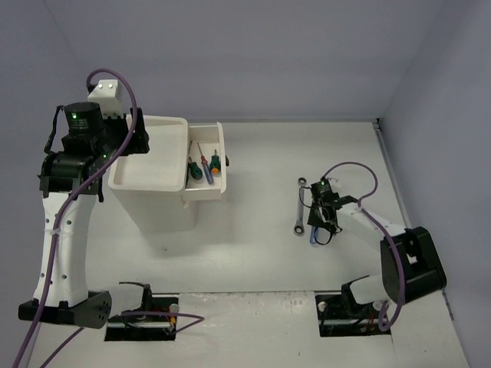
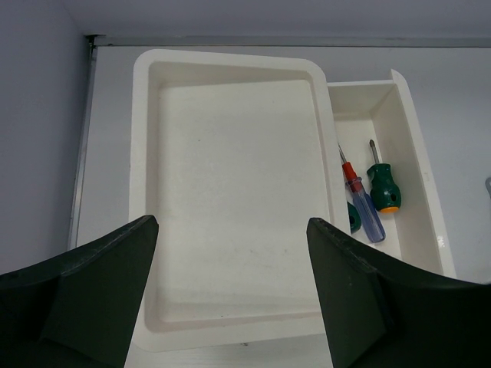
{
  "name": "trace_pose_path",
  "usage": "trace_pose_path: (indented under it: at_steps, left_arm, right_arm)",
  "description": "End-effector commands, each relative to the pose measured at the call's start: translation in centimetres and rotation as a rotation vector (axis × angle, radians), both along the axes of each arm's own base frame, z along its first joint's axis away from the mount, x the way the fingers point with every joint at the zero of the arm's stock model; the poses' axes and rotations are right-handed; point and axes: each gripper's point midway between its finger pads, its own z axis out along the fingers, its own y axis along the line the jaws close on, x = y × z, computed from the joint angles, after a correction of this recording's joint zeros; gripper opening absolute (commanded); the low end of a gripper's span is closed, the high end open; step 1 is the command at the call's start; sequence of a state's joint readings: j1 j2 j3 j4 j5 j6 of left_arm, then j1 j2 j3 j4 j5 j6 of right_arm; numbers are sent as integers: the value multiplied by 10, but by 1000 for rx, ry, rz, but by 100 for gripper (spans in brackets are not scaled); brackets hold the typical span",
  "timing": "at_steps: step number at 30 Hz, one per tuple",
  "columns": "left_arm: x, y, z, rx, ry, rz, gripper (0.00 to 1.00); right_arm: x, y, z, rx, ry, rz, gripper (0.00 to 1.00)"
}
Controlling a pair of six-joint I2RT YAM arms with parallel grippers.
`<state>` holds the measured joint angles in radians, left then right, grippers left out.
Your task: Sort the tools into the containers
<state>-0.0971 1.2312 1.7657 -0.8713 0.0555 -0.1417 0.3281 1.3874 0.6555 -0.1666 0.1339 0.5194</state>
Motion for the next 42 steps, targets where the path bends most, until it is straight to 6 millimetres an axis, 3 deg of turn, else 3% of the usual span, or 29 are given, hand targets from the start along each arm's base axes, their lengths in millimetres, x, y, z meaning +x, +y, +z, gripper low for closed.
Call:
trace_pose_path:
  at_steps: [1, 5, 9, 11, 13, 15, 16, 17, 19, 22, 25, 28, 31, 34, 35, 39, 42]
  left_arm:
    - [-1, -1, 30, -13, -98, -1, 75]
    - [0, 0, 29, -6, -97, 5, 75]
    - [4, -1, 24, -13, -82, 2, 75]
    - [5, -3, 23, -16, -78, -5, 75]
    - [5, -2, 24, -11, -81, -2, 75]
    - [4, -1, 25, -4, -82, 1, 75]
    - [4, 0, 24, -1, -81, 2, 75]
    - [4, 0, 24, 0, -81, 1, 75]
    - [3, 1, 20, 8, -72, 2, 75]
    - [3, 5, 16, 23, -60, 19, 75]
    - [4, 8, 9, 43, -29, 30, 75]
    - [7, 20, 2, 96, 10, 71, 76]
    - [15, 28, -8, 121, 57, 103, 75]
    - [26, 40, -19, 132, 100, 136, 75]
    - [30, 44, -23, 136, 115, 145, 75]
    - [44, 60, -38, 158, 175, 179, 75]
    - [48, 89, -44, 158, 201, 257, 72]
  right_arm:
    - [38, 16, 85, 46, -245, 8, 1]
    - [77, 65, 197, 213, -491, 56, 0]
    - [100, 151, 276, 403, -589, 218, 1]
    - [106, 196, 286, 477, -582, 292, 2]
    - [110, 238, 327, 572, -632, 359, 3]
    - [113, 272, 343, 629, -646, 402, 4]
    - [113, 290, 345, 655, -638, 425, 4]
    - [115, 301, 332, 652, -611, 437, 5]
    - [117, 330, 346, 710, -621, 464, 12]
    - [120, 357, 333, 707, -602, 483, 26]
    - [127, 365, 321, 685, -595, 481, 42]
    - [133, 357, 336, 645, -657, 490, 56]
    - [135, 339, 361, 610, -729, 505, 61]
    - [143, 307, 377, 569, -779, 494, 61]
    - [146, 294, 374, 544, -781, 486, 61]
    - [160, 241, 329, 452, -713, 419, 58]
    - [164, 210, 312, 396, -695, 383, 56]
